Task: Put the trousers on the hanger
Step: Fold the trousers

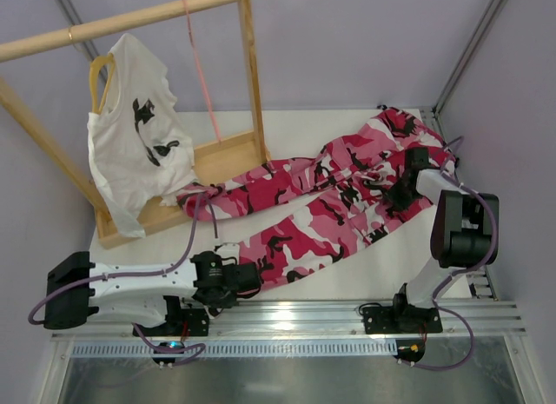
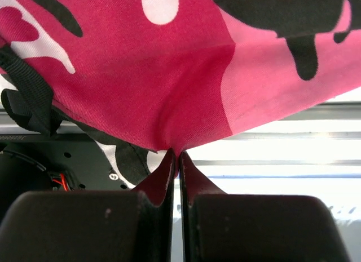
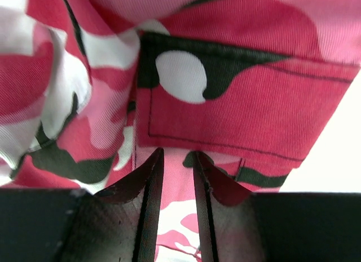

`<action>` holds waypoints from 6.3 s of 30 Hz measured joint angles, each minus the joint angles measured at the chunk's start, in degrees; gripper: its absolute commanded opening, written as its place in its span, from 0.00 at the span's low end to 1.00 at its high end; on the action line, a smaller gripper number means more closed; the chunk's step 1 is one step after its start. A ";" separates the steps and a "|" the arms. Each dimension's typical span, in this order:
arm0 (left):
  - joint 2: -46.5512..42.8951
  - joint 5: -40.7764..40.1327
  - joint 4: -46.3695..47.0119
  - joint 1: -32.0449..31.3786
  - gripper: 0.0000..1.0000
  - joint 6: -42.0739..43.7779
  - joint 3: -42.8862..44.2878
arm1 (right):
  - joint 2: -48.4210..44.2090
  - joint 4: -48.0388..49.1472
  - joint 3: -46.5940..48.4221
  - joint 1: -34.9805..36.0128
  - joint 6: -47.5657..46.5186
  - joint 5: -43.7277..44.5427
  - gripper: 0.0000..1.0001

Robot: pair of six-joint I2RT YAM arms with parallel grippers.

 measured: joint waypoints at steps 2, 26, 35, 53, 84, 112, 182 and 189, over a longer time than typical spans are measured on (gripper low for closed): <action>-0.92 1.03 0.00 0.00 0.00 1.16 -0.02 | 0.96 -0.26 1.09 -0.24 -0.37 0.13 0.31; -1.97 3.02 -1.31 6.49 0.57 10.88 16.68 | -8.48 0.74 1.70 0.85 -8.52 -9.73 0.39; 8.81 3.54 5.20 28.74 0.46 18.43 15.43 | -20.35 8.09 -7.02 24.57 -8.35 -18.01 0.40; 32.00 5.11 11.28 37.20 0.39 25.70 20.57 | -21.90 11.43 -12.50 31.26 -3.76 -9.75 0.41; 11.91 -2.38 2.19 40.30 0.64 31.19 43.82 | -25.75 17.90 -11.58 44.04 4.17 -9.70 0.44; 34.34 -5.49 2.25 54.38 0.77 41.05 53.83 | 22.25 1.53 52.41 2.32 -8.33 0.00 0.72; 33.83 5.62 5.35 55.49 0.24 53.18 44.24 | 31.50 6.10 58.25 -0.72 -8.57 -14.12 0.26; 34.05 1.05 4.94 55.49 0.00 51.89 43.80 | 30.40 6.78 56.70 -0.72 -9.97 -15.19 0.58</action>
